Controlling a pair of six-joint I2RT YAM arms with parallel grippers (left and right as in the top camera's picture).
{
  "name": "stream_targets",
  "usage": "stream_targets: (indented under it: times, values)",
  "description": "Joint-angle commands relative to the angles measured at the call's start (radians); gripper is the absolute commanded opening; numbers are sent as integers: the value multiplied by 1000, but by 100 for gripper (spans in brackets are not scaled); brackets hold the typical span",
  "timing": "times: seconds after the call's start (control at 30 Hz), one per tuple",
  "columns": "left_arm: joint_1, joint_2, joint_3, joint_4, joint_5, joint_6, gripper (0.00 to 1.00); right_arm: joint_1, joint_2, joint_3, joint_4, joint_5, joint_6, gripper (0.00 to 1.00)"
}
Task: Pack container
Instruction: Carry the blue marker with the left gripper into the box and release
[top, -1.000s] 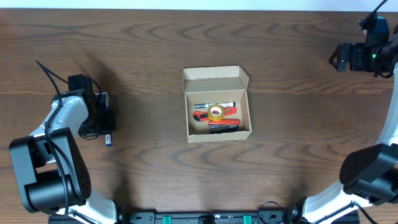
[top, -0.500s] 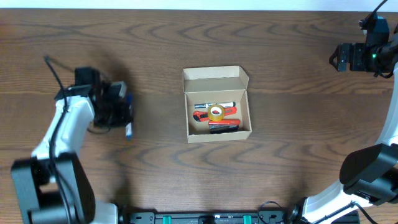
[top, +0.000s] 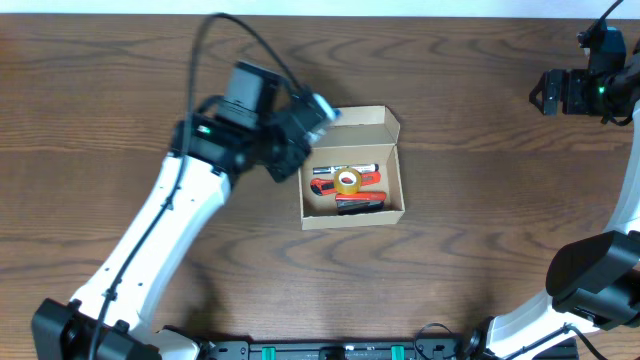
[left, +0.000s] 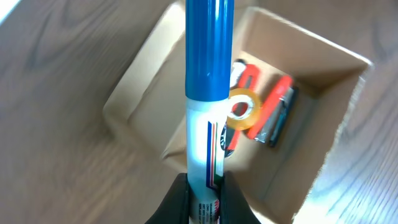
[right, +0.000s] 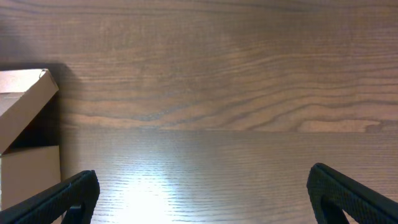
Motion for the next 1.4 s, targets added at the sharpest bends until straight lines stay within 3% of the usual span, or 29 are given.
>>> stream_targets:
  times: [0.0, 0.23, 0.87, 1.0, 1.1, 1.17, 1.37]
  values:
    - [-78, 18, 16, 3, -58, 193, 6, -4, -23, -5, -4, -5, 7, 99]
    - [-159, 96, 16, 25, -61, 405, 5, -4, -23, -5, -4, -5, 7, 99]
    - [-161, 408, 16, 62, -87, 422, 6, -4, -23, -5, -6, -12, 8, 99]
    - [-156, 438, 16, 61, -95, 420, 18, -4, -23, -5, -6, -12, 8, 99]
    - [-156, 454, 16, 60, -114, 400, 39, -4, -23, -5, -9, -12, 8, 99]
    - [-156, 453, 16, 61, -125, 394, 44, -4, -23, -5, -11, -12, 8, 99]
    - [-156, 450, 78, 24, -135, 305, 71, -4, -23, -5, -6, -12, 7, 99]
